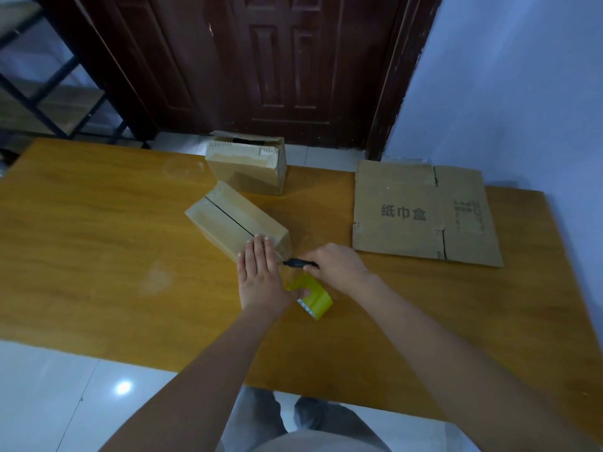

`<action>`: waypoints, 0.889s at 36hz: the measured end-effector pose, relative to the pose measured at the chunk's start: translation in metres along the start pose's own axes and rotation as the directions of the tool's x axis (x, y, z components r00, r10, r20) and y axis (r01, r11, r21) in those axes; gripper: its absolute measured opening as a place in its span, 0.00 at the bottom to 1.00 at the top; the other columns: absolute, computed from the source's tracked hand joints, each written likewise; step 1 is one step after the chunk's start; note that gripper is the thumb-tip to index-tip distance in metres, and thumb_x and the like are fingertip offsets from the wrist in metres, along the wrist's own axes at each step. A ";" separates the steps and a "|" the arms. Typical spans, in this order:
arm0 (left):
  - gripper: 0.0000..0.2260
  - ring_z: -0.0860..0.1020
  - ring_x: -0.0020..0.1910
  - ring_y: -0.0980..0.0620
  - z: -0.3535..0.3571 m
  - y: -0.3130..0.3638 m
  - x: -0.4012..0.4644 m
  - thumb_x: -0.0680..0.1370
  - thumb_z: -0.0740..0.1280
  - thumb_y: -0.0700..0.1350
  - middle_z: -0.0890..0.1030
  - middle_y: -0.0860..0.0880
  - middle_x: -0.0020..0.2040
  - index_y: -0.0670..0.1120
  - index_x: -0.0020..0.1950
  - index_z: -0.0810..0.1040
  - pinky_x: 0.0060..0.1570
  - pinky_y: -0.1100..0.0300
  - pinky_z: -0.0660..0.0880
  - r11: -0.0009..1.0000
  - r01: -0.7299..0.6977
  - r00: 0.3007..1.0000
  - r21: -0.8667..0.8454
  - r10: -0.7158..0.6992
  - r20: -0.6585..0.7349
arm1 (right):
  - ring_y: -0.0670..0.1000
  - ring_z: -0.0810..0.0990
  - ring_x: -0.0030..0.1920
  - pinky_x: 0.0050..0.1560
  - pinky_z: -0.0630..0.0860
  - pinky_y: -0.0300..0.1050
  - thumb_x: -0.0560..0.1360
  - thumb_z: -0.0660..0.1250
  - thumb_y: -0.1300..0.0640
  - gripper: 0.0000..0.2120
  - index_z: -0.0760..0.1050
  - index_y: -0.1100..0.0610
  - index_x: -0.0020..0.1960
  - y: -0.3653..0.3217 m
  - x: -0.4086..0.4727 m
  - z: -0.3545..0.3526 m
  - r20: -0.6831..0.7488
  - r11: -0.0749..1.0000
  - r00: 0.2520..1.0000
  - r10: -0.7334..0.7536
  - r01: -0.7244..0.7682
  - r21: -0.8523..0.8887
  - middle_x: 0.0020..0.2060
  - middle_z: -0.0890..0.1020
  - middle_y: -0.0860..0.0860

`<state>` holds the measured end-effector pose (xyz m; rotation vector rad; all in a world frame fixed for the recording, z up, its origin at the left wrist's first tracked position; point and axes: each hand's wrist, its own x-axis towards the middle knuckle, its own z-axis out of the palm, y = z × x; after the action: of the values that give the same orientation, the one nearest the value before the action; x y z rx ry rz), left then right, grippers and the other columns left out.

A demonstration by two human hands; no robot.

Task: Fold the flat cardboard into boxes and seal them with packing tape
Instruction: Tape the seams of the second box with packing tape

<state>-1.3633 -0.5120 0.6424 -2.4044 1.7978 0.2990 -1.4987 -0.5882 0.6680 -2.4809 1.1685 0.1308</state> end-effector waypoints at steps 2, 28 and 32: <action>0.56 0.33 0.75 0.44 0.000 0.000 0.000 0.67 0.58 0.75 0.33 0.43 0.76 0.41 0.74 0.30 0.71 0.50 0.31 1.000 -0.001 1.000 -0.016 0.001 0.007 | 0.56 0.79 0.44 0.34 0.70 0.45 0.80 0.58 0.53 0.13 0.77 0.50 0.60 0.003 0.000 0.002 -0.014 0.999 0.999 0.042 -0.042 -0.011 0.44 0.81 0.54; 0.56 0.34 0.75 0.43 0.002 -0.002 0.002 0.67 0.55 0.76 0.34 0.42 0.76 0.40 0.74 0.30 0.71 0.49 0.32 1.000 -0.015 1.000 0.011 0.015 -0.004 | 0.55 0.68 0.64 0.61 0.70 0.48 0.77 0.62 0.49 0.21 0.68 0.59 0.65 0.053 -0.045 0.060 -0.151 0.758 0.765 0.626 -0.553 0.345 0.64 0.67 0.55; 0.56 0.34 0.75 0.44 0.003 -0.002 0.003 0.67 0.55 0.76 0.34 0.42 0.76 0.40 0.74 0.30 0.72 0.48 0.34 0.999 -0.018 1.000 0.031 0.018 0.002 | 0.56 0.61 0.71 0.69 0.62 0.48 0.76 0.66 0.48 0.28 0.64 0.58 0.71 0.002 -0.009 0.061 0.045 0.630 0.894 0.445 -0.348 0.694 0.68 0.64 0.56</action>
<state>-1.3613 -0.5135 0.6386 -2.3675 1.8108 0.2738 -1.5010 -0.5595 0.6138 -1.5611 1.4747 -0.3111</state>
